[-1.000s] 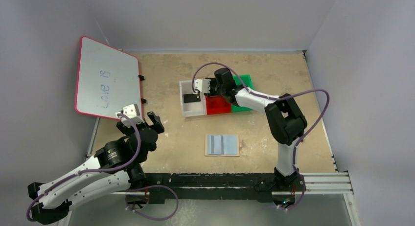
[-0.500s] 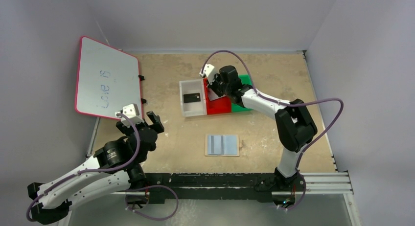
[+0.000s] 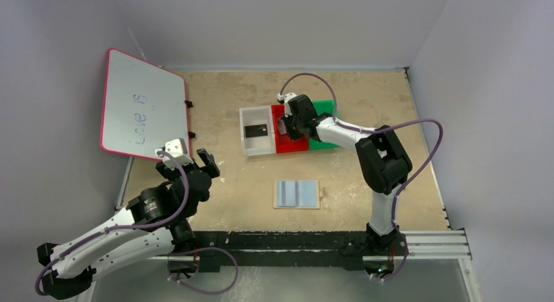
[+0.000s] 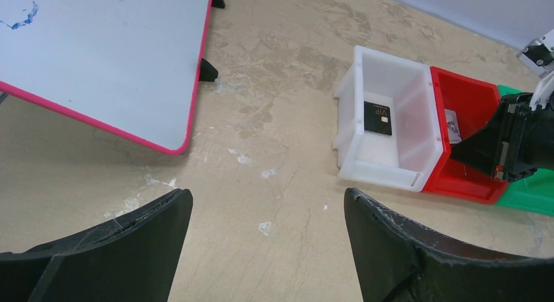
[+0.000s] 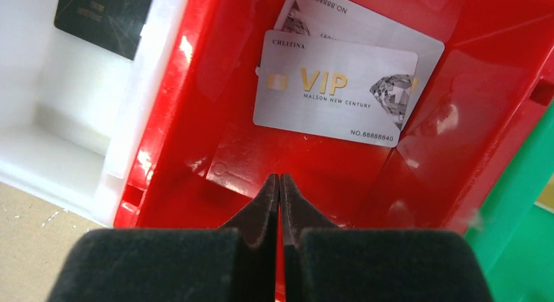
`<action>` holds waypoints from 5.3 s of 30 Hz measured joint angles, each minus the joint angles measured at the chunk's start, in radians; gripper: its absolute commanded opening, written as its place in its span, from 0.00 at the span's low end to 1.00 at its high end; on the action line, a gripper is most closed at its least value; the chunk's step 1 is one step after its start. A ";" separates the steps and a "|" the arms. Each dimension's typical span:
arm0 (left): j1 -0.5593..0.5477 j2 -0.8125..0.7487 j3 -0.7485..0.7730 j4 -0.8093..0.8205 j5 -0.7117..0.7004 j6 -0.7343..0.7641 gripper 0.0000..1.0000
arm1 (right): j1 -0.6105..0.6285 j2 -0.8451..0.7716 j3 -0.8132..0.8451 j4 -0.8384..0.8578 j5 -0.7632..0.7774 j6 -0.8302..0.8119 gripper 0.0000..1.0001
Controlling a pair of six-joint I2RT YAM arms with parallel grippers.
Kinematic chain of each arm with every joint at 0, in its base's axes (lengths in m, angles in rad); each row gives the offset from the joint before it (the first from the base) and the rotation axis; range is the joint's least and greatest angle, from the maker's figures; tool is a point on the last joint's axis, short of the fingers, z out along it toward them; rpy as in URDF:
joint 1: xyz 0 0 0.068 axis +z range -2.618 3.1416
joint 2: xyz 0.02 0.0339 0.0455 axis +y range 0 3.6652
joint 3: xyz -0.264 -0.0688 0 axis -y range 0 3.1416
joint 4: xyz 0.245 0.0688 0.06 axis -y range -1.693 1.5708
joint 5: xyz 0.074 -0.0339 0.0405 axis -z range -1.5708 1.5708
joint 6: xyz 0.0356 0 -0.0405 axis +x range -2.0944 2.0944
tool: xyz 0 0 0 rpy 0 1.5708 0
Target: Take the credit cards out of the card holder
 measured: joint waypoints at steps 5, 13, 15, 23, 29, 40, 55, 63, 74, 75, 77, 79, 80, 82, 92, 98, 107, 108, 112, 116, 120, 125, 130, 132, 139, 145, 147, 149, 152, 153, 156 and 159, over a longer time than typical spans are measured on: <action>0.000 0.002 0.002 -0.007 -0.003 0.000 0.86 | 0.000 0.023 0.000 -0.010 0.029 0.048 0.00; 0.000 0.004 0.002 -0.009 -0.008 -0.001 0.86 | 0.009 0.073 0.024 -0.032 0.055 0.074 0.00; 0.000 0.007 0.002 -0.010 -0.008 -0.001 0.86 | 0.014 0.084 0.042 -0.031 0.062 0.080 0.00; 0.000 0.017 0.002 -0.014 -0.008 -0.001 0.86 | 0.024 0.114 0.079 -0.024 0.111 0.118 0.00; 0.000 0.020 0.002 -0.014 -0.009 -0.001 0.86 | 0.024 0.145 0.120 -0.023 0.138 0.146 0.00; 0.000 0.030 0.002 -0.014 -0.011 0.000 0.86 | 0.024 0.198 0.193 -0.020 0.174 0.201 0.02; 0.000 0.039 0.002 -0.014 -0.013 0.000 0.86 | 0.024 0.215 0.219 -0.027 0.251 0.238 0.04; 0.000 0.042 0.002 -0.014 -0.013 0.000 0.86 | 0.037 0.151 0.161 0.004 0.230 0.206 0.18; 0.000 0.047 0.003 -0.015 -0.012 -0.001 0.86 | 0.291 -0.414 -0.136 0.092 0.422 0.176 0.62; 0.000 0.047 0.003 -0.016 -0.012 -0.001 0.86 | 0.329 -0.471 -0.187 0.099 0.426 0.193 0.66; 0.000 0.042 0.006 -0.016 -0.012 -0.001 0.86 | 0.351 -0.549 -0.272 0.099 0.428 0.235 0.80; 0.000 0.031 0.007 -0.018 -0.012 -0.001 0.86 | 0.340 -0.624 -0.382 0.106 0.450 0.322 0.99; 0.000 0.022 0.008 -0.019 -0.012 0.000 0.86 | 0.332 -0.661 -0.439 0.096 0.462 0.383 1.00; 0.000 0.003 0.008 -0.021 -0.012 -0.001 0.86 | 0.321 -0.731 -0.543 0.066 0.482 0.513 1.00; -0.001 -0.072 0.008 -0.021 0.003 -0.012 0.86 | 0.338 -0.908 -0.796 0.108 0.410 0.758 0.76; -0.001 -0.071 0.013 -0.042 0.008 -0.048 0.86 | 0.533 -0.675 -0.628 -0.061 0.455 0.817 0.68; -0.001 -0.071 0.015 -0.058 0.009 -0.072 0.85 | 0.670 -0.394 -0.490 -0.259 0.534 0.956 0.66; -0.001 -0.069 0.015 -0.058 0.009 -0.074 0.85 | 0.671 -0.376 -0.478 -0.272 0.541 0.967 0.66; -0.001 -0.056 0.015 -0.058 0.011 -0.079 0.85 | 0.676 -0.338 -0.435 -0.295 0.563 0.999 0.60; -0.001 -0.033 0.016 -0.059 0.016 -0.079 0.85 | 0.676 -0.325 -0.417 -0.298 0.579 1.018 0.56; -0.001 -0.013 0.019 -0.059 0.020 -0.079 0.85 | 0.676 -0.307 -0.417 -0.300 0.580 1.028 0.57; -0.001 -0.003 0.019 -0.059 0.024 -0.079 0.85 | 0.676 -0.290 -0.400 -0.301 0.587 1.027 0.45; -0.001 -0.001 0.019 -0.059 0.024 -0.079 0.85 | 0.676 -0.285 -0.396 -0.304 0.611 1.029 0.23; -0.001 0.002 0.019 -0.059 0.024 -0.079 0.85 | 0.676 -0.285 -0.396 -0.295 0.612 1.027 0.20; -0.001 0.003 0.019 -0.048 0.032 -0.071 0.85 | 0.676 -0.292 -0.412 -0.253 0.609 1.011 0.00; -0.001 0.003 0.010 -0.001 0.070 -0.068 0.85 | 0.638 -0.410 -0.549 -0.101 0.545 0.966 0.00; -0.001 0.004 -0.006 0.026 0.098 -0.068 0.85 | 0.607 -0.485 -0.622 -0.020 0.494 0.941 0.00; -0.001 0.011 -0.023 0.058 0.136 -0.068 0.85 | 0.565 -0.563 -0.697 0.072 0.436 0.917 0.00; -0.001 0.045 -0.040 0.133 0.211 -0.055 0.85 | 0.506 -0.654 -0.786 0.192 0.362 0.895 0.00; -0.001 0.062 -0.043 0.163 0.241 -0.048 0.85 | 0.490 -0.679 -0.812 0.227 0.341 0.890 0.00; -0.001 0.121 -0.055 0.262 0.323 -0.033 0.85 | 0.455 -0.740 -0.876 0.314 0.287 0.887 0.00; -0.001 0.203 -0.073 0.381 0.413 -0.018 0.85 | 0.441 -0.771 -0.919 0.383 0.251 0.890 0.00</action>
